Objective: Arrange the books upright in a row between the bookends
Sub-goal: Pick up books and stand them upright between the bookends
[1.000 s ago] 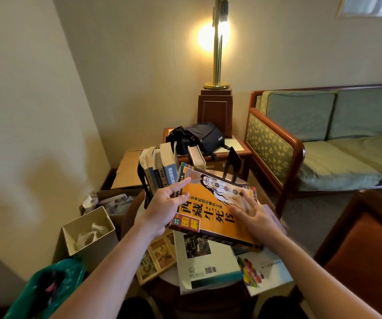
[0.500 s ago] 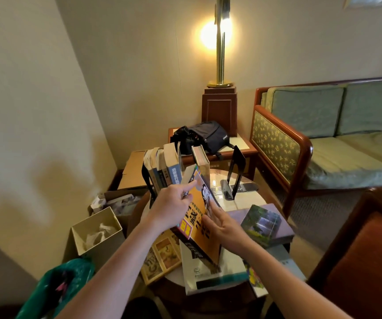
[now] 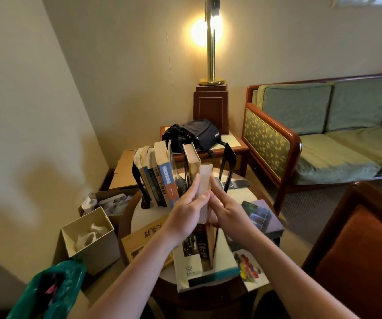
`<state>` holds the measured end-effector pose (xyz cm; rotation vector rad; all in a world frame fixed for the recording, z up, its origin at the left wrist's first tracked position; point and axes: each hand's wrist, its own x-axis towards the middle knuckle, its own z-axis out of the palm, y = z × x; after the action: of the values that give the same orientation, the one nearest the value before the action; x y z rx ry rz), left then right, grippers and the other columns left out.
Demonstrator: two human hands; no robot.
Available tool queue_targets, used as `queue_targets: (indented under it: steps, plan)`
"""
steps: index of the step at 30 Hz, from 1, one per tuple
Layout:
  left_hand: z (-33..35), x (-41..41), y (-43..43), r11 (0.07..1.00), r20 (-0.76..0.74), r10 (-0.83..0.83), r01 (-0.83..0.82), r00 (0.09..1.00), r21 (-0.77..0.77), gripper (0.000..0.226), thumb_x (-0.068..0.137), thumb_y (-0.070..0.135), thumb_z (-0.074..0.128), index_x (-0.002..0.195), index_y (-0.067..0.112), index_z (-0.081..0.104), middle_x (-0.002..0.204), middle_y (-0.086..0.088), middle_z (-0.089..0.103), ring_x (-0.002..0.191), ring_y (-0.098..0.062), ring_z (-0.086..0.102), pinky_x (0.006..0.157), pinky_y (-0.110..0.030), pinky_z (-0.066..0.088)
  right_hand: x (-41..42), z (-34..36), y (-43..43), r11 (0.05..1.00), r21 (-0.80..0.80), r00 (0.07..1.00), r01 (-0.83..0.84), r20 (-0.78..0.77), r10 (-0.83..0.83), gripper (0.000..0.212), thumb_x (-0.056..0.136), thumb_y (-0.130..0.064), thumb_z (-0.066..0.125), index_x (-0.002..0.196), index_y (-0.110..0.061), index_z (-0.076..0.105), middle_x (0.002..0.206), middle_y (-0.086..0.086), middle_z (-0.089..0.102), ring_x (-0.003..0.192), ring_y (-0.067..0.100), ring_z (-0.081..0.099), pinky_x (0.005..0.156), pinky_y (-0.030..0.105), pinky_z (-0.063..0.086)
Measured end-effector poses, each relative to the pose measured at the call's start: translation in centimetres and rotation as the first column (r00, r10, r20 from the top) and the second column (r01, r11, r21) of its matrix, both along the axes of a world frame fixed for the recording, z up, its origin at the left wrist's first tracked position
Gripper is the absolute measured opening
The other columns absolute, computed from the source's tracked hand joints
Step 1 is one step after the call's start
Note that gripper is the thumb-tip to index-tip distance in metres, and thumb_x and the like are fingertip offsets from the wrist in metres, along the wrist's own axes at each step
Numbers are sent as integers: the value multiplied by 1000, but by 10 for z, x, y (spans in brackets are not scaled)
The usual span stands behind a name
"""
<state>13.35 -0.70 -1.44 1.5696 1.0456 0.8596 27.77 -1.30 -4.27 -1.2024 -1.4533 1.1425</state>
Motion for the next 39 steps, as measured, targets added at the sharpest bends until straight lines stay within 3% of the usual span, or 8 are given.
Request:
queue_targets:
  steps: [3, 8, 14, 16, 21, 29, 32, 39]
  plan:
    - [-9, 14, -8, 999, 94, -17, 21, 995, -40, 46, 108, 30, 29, 153, 22, 29, 153, 5, 42, 131, -2, 47, 104, -20, 46, 17, 8, -5, 1000, 15, 999, 12, 52, -13, 57, 104, -42, 45, 152, -56, 17, 147, -16, 35, 122, -2, 49, 111, 36, 44]
    - [-33, 35, -19, 994, 78, -45, 53, 996, -100, 37, 109, 39, 26, 140, 32, 45, 111, 1, 70, 91, -6, 71, 70, -14, 54, 32, 37, -18, 1000, -21, 970, 1, 241, 4, 52, 108, -35, 40, 151, -57, 22, 146, -7, 37, 114, 9, 55, 84, 19, 56]
    - [-56, 50, -11, 983, -165, -181, 178, 969, -34, 71, 99, 67, 32, 158, 37, 7, 165, 3, 22, 150, -18, 26, 120, -41, 32, 42, 47, -22, 991, -55, 797, 119, 600, -63, 58, 102, -36, 55, 154, -43, 32, 141, 9, 54, 109, 20, 61, 85, 26, 53]
    - [-60, 45, -7, 975, -383, -185, 218, 905, 44, 72, 97, 69, 24, 157, 40, -2, 167, 9, 3, 152, -18, 17, 122, -45, 26, 50, 46, -20, 979, -34, 766, 202, 628, -137, 60, 99, -25, 56, 154, -37, 35, 125, 7, 62, 97, 21, 68, 82, 36, 59]
    - [-63, 12, 29, 932, -765, -36, 298, 643, 207, 63, 102, 58, 19, 154, 41, -10, 164, 9, -13, 153, -25, -7, 124, -53, 5, 64, 49, -17, 986, -53, 811, 160, 576, -101, 68, 98, -11, 57, 156, -36, 31, 135, 0, 62, 105, 29, 69, 85, 45, 61]
    - [-29, -59, 129, 883, -861, 344, 183, 375, 432, 77, 99, 34, 45, 160, 21, -2, 168, -6, -2, 153, -37, 0, 123, -57, 10, 39, 91, 18, 999, 52, 791, 11, 611, -40, 65, 101, -9, 55, 156, -33, 31, 82, -26, 61, 71, -7, 68, 64, 20, 59]
    - [-20, -74, 155, 913, -885, 306, 156, 351, 377, 83, 97, 28, 49, 159, 22, -5, 168, -3, -6, 153, -36, -3, 123, -56, 8, 23, 101, 33, 995, 100, 786, 7, 614, -67, 61, 101, -4, 53, 155, -25, 32, 53, -25, 47, 49, -14, 54, 49, 9, 43]
    - [-33, -82, 172, 877, -800, 376, 98, 467, 470, 81, 92, 21, 54, 160, 18, 11, 167, 1, 11, 150, -24, 25, 119, -51, 29, -1, 97, 73, 973, 229, 709, -14, 689, -152, 60, 102, -6, 52, 155, -25, 34, 75, -23, 31, 51, -3, 47, 51, 8, 42]
